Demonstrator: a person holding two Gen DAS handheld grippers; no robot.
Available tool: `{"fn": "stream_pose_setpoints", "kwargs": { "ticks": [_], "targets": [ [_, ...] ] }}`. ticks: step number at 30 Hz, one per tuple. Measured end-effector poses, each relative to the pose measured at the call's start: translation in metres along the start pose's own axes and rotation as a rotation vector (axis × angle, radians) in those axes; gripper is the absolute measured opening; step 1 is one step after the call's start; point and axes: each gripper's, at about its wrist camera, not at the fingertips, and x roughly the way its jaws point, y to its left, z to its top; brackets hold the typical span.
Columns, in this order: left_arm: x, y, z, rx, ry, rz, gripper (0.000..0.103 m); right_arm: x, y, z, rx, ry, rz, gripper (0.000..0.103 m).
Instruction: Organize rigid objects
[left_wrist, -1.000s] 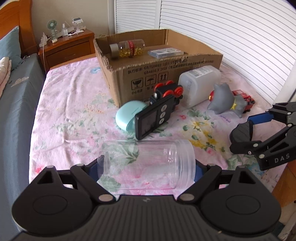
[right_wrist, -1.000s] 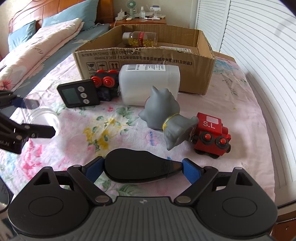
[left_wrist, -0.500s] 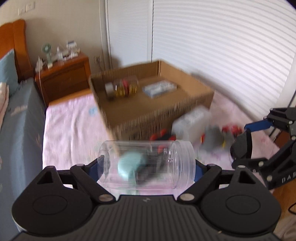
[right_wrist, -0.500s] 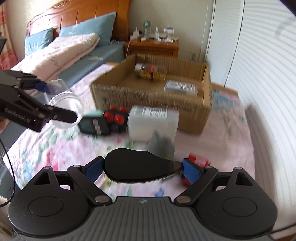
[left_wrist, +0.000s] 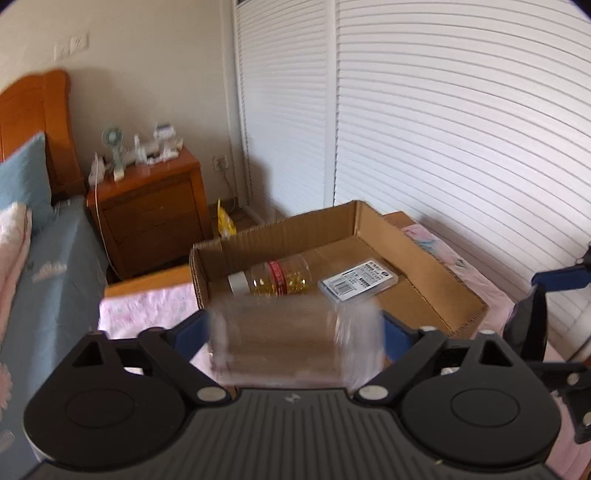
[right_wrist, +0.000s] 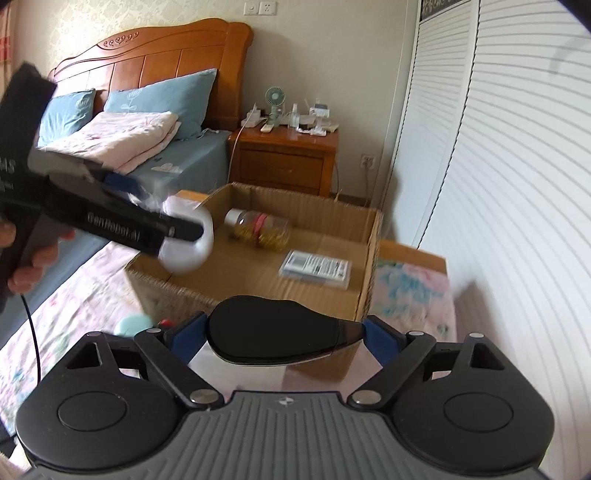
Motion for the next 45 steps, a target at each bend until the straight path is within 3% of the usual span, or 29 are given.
{"fn": "stream_pose_setpoints", "kwargs": {
  "ticks": [4, 12, 20, 23, 36, 45],
  "targets": [
    [0.004, 0.003, -0.017, -0.024, 0.037, 0.0, 0.1, 0.011, -0.005, 0.01, -0.005, 0.002, -0.002, 0.093],
    [-0.024, -0.002, -0.061, 0.0, 0.099, -0.01, 0.1, 0.036, -0.008, 0.026, -0.016, 0.022, -0.001, 0.093],
    [-0.049, 0.005, -0.083, -0.035, 0.073, 0.019, 0.1, 0.059, -0.007, 0.043, -0.019, 0.037, -0.018, 0.093],
    [-0.051, 0.012, -0.085, -0.08, 0.069, 0.011, 0.1, 0.065, -0.006, 0.046, -0.012, 0.046, -0.032, 0.103],
    [-0.051, 0.014, -0.096, -0.097, 0.083, 0.005, 0.1, 0.044, 0.003, 0.02, 0.028, 0.075, -0.071, 0.103],
    [-0.05, 0.006, -0.109, -0.083, 0.117, -0.005, 0.1, 0.03, -0.007, -0.023, 0.135, 0.083, -0.139, 0.103]
  ]
}}
